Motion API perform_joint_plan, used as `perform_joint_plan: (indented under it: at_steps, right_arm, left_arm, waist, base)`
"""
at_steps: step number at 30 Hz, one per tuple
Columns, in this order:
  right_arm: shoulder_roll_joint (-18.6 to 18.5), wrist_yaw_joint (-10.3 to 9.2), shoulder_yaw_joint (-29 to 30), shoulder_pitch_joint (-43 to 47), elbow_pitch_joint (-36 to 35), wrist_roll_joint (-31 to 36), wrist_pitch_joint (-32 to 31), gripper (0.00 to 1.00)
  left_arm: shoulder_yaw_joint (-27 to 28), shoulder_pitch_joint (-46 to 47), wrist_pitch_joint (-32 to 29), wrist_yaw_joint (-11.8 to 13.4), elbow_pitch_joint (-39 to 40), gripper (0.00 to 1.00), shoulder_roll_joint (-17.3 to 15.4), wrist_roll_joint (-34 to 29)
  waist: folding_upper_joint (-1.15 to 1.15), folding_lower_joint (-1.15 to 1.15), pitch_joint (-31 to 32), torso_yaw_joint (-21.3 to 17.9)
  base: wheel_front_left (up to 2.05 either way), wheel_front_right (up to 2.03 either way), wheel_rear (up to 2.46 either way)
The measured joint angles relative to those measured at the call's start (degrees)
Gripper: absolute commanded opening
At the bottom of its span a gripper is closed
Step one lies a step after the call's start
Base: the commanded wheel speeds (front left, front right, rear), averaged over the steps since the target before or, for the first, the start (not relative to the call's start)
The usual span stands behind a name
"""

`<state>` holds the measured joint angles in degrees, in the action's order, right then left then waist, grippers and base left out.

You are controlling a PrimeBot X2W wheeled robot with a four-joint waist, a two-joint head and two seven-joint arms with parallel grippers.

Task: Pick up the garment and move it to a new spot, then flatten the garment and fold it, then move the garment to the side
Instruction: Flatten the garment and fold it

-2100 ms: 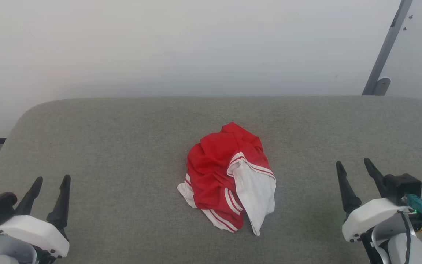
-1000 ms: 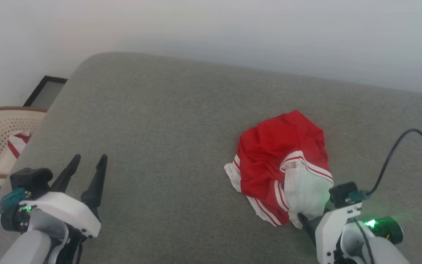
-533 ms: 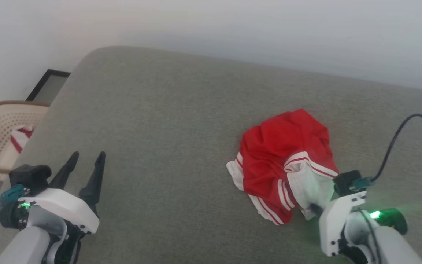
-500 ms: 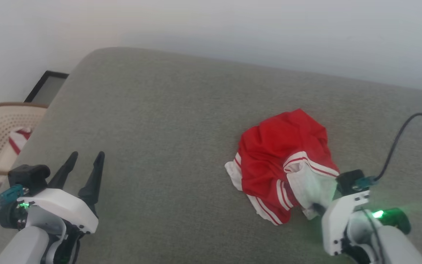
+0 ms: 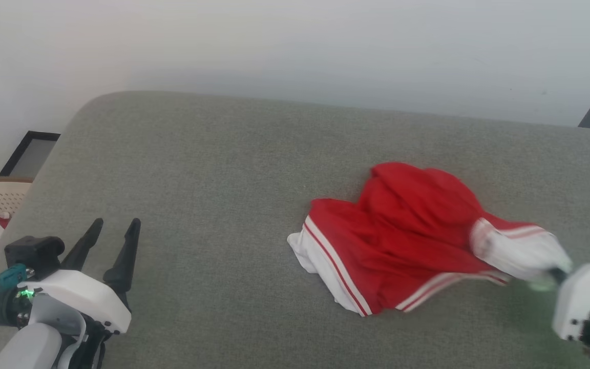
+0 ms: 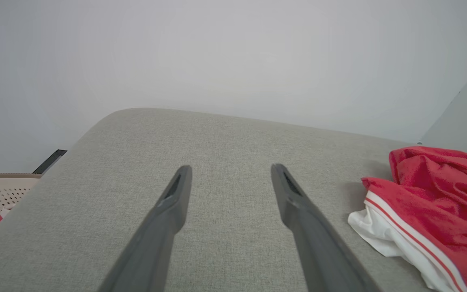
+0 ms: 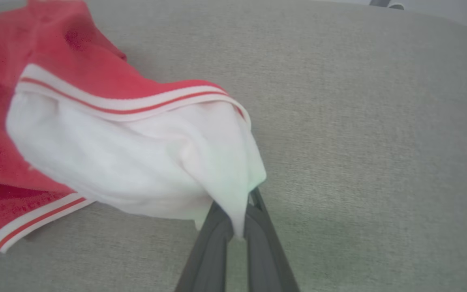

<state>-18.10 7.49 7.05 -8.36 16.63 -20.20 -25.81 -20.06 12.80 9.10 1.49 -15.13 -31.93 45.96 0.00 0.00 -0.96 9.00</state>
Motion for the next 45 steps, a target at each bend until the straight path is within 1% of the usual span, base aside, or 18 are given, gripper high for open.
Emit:
perform_joint_plan:
  at_steps: [4, 8, 9, 11, 12, 13, 16, 19, 22, 25, 30, 34, 35, 39, 45]
  right_arm:
    - [0.1, 0.0, 3.7, 0.5, 3.1, 1.2, -0.4, 0.0]
    - [0.7, 0.0, 4.7, 0.3, 8.0, 2.1, 0.1, 0.0]
    - [1.1, 0.0, 4.7, -0.1, 9.4, 2.0, 0.1, 0.11]
    - [1.4, 0.0, 4.0, -0.9, 11.7, 2.4, 0.5, 0.42]
    - [1.5, 0.0, 3.8, -1.4, 12.7, 2.5, 0.6, 0.55]
    - [1.5, 0.0, 3.7, -1.9, 13.7, 2.6, 0.8, 1.0]
    - [1.8, 0.0, 3.4, -3.1, 15.6, 2.3, 1.2, 1.0]
    - [1.6, 0.0, 2.2, -4.0, 15.8, 2.0, 1.4, 1.0]
    - [1.2, 0.0, 1.2, -4.6, 14.5, 1.4, 2.3, 1.0]
    - [0.4, 0.0, -0.1, -5.0, 11.7, 1.0, 4.0, 1.0]
    - [0.0, 0.0, -1.8, -5.1, 5.7, 1.5, 9.7, 1.0]
    - [0.8, 0.0, -2.5, -5.1, 1.6, 2.6, 15.3, 1.0]
    - [0.8, 0.0, -2.5, -5.1, 1.6, 2.6, 15.3, 1.0]
    - [2.5, 0.0, -3.3, -5.2, -2.2, 4.9, 21.6, 1.0]
    - [5.7, 0.0, -4.0, -5.2, -4.9, 7.8, 27.4, 1.0]
  left_arm:
    - [-0.5, 0.1, -0.3, -0.2, 0.0, 1.0, 0.0, -0.1]
    - [-1.2, 0.5, -0.6, -0.6, -0.2, 1.0, 0.2, -0.1]
    - [-1.3, 0.6, -0.6, -0.7, -0.3, 1.0, 0.2, -0.1]
    - [-1.5, 0.9, -0.7, -0.8, -0.5, 1.0, 0.3, -0.1]
    - [-1.7, 1.0, -0.8, -0.8, -0.6, 1.0, 0.3, -0.2]
    - [-1.7, 1.1, -1.0, -1.0, -0.8, 1.0, 0.3, -0.2]
    - [-2.0, 1.4, -1.4, -1.3, -0.8, 1.0, 0.2, -0.2]
    - [-2.3, 1.5, -2.0, -1.3, -0.8, 1.0, -0.4, -0.2]
    - [-2.5, 1.6, -2.8, -1.3, -0.3, 1.0, -1.2, -0.5]
    - [-2.6, 1.9, -4.0, -1.3, 0.4, 1.0, -1.6, -0.3]
    - [-3.0, 2.3, -6.2, -0.8, 2.1, 1.0, -2.0, -0.1]
    - [-3.6, 2.8, -8.1, -0.7, 3.1, 1.0, -2.3, 0.2]
    - [-3.6, 2.8, -8.1, -0.7, 3.1, 1.0, -2.3, 0.2]
    - [-4.5, 3.8, -10.0, -0.8, 3.5, 1.0, -2.3, 0.3]
    - [-6.2, 5.0, -12.7, -1.3, 2.4, 1.0, -1.3, 0.7]
  waist:
    - [0.0, 0.0, -0.1, 0.0]
    - [0.0, 0.0, -0.4, 0.3]
    - [0.0, 0.0, -0.5, 0.4]
    - [0.0, 0.0, -0.5, 0.4]
    - [0.0, 0.0, -0.5, 0.4]
    - [0.0, 0.0, -0.4, 0.4]
    - [0.0, 0.0, -0.2, 0.2]
    - [0.0, 0.0, 0.1, -0.4]
    - [0.0, 0.0, 0.2, -1.5]
    - [0.0, 0.0, 0.2, -2.8]
    - [0.0, 0.0, 0.0, -5.4]
    - [0.0, 0.0, -0.3, -7.9]
    - [0.0, 0.0, -0.3, -7.9]
    - [0.0, 0.0, -0.9, -10.5]
    - [0.0, 0.0, -2.4, -14.2]
  base:
    - [0.0, 0.0, 0.0]
    - [0.0, 0.0, 0.0]
    - [0.0, 0.0, 0.0]
    - [0.0, 0.0, 0.0]
    - [0.0, 0.0, 0.0]
    - [0.0, 0.0, 0.0]
    - [0.0, 0.0, 0.0]
    - [0.0, 0.0, 0.0]
    - [0.0, 0.0, 0.0]
    - [0.0, 0.0, 0.0]
    - [0.0, 0.0, 0.0]
    - [0.0, 0.0, 0.0]
    - [0.0, 0.0, 0.0]
    - [0.0, 0.0, 0.0]
    - [0.0, 0.0, 0.0]
